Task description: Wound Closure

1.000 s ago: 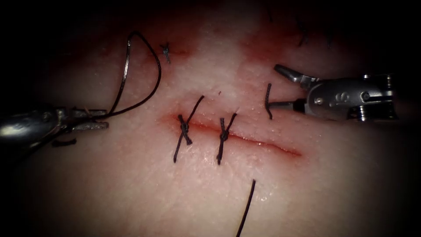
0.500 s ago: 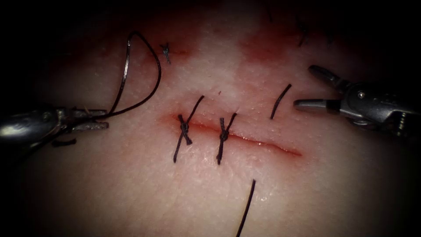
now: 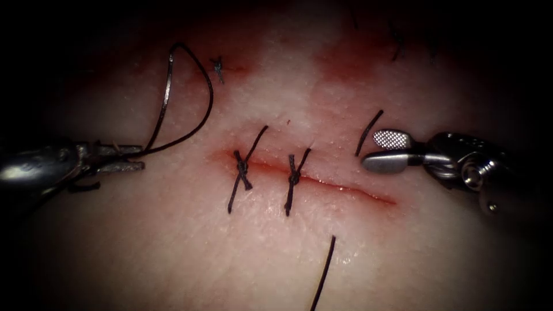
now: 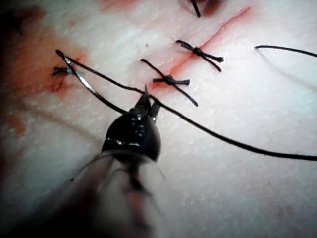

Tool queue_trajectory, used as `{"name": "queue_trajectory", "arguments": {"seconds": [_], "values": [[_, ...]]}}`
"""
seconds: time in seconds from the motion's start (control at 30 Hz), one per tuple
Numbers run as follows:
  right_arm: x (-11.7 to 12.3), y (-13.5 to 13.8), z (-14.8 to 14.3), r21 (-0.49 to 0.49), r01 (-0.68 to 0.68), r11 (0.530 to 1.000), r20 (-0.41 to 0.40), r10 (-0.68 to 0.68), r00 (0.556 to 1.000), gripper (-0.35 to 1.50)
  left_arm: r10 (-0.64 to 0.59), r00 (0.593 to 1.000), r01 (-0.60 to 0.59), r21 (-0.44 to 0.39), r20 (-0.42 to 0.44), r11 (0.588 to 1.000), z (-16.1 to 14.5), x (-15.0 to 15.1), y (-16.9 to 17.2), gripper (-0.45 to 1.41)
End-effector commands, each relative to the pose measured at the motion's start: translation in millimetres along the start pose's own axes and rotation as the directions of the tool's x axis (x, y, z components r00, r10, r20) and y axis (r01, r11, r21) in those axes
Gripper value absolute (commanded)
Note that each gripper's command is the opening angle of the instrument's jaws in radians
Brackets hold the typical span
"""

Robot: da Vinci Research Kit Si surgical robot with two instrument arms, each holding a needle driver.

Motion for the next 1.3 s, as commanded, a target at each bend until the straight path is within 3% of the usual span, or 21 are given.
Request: {"name": "queue_trajectory", "arguments": {"seconds": [0.03,0.23,0.87,1.17,1.2,1.23,1.27,1.3], "values": [[-0.1,0.1,1.2,0.005,-0.004,1.0,-0.011,0.004,1.0,1.13,0.0,1.0,0.0,-0.001,-0.001,1.0,0.9,-0.3,0.2,-0.45],[0.3,1.4,1.8,0.004,-0.042,0.999,-0.052,0.043,0.998,1.09,0.002,1.0,-0.002,-0.003,0.001,1.0,1.0,-0.4,0.2,-0.45],[-0.5,2.2,2.4,-0.03,-0.055,0.998,-0.017,0.054,0.998,1.06,0.003,1.0,-0.003,-0.009,0.001,1.0,1.1,-0.4,0.3,-0.45],[0.9,2.4,4.8,-0.011,-0.066,0.998,-0.084,0.065,0.994,1.01,0.004,1.0,-0.004,-0.014,0.003,1.0,1.6,-0.4,0.5,-0.45],[0.9,2.4,5.1,-0.014,-0.061,0.998,-0.087,0.06,0.994,0.83,0.005,1.0,-0.005,-0.014,0.002,1.0,1.5,-0.4,0.5,-0.45],[0.9,2.4,5.1,-0.014,-0.049,0.999,-0.09,0.048,0.995,0.49,0.005,1.0,-0.005,-0.015,0.002,1.0,1.5,-0.4,0.5,-0.45],[0.9,2.4,5.1,-0.014,-0.049,0.999,-0.09,0.048,0.995,0.49,0.005,1.0,-0.005,-0.015,0.002,1.0,1.5,-0.4,0.5,-0.45],[0.9,2.4,5.0,-0.026,-0.038,0.999,-0.076,0.036,0.996,-0.35,0.005,1.0,-0.005,-0.015,0.002,1.0,1.5,-0.4,0.5,-0.45]]}}
